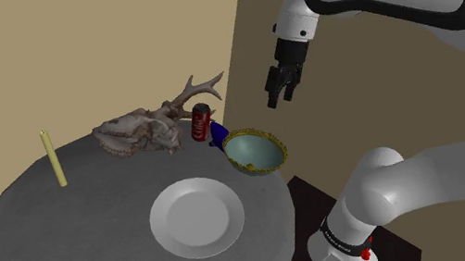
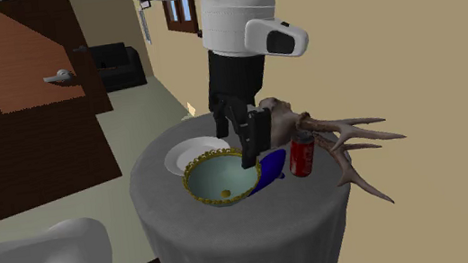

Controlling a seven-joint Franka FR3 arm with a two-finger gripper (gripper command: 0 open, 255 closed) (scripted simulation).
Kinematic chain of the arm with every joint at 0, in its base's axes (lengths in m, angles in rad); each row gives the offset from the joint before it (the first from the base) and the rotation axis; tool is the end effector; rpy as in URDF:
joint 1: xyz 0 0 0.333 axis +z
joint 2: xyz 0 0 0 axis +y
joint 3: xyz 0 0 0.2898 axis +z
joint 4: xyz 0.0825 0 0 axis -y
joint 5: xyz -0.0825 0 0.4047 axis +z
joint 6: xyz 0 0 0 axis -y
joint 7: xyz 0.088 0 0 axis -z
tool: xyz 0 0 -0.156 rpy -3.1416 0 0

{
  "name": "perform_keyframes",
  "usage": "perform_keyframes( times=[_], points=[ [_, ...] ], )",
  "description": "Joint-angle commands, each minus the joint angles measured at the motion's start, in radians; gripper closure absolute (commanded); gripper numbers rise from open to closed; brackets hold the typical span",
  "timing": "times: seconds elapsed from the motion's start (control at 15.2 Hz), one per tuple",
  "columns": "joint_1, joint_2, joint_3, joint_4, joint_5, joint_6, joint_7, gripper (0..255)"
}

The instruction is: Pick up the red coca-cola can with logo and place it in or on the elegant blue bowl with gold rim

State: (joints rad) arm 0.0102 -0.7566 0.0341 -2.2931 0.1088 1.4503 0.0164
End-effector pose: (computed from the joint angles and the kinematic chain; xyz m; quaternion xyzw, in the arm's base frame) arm 0.3360 0.0345 0.5341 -0.9981 -0.0130 0.0443 0.0414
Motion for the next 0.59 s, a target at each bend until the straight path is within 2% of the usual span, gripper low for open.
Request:
perform_keyframes(
  times=[0.0, 0.53],
  points=[
    [0.000, 0.000, 0.000, 0.000, 0.000, 0.000, 0.000, 0],
    [-0.011, 0.244, 0.095, 0.079, 0.013, 0.215, 0.123, 0]
  ],
)
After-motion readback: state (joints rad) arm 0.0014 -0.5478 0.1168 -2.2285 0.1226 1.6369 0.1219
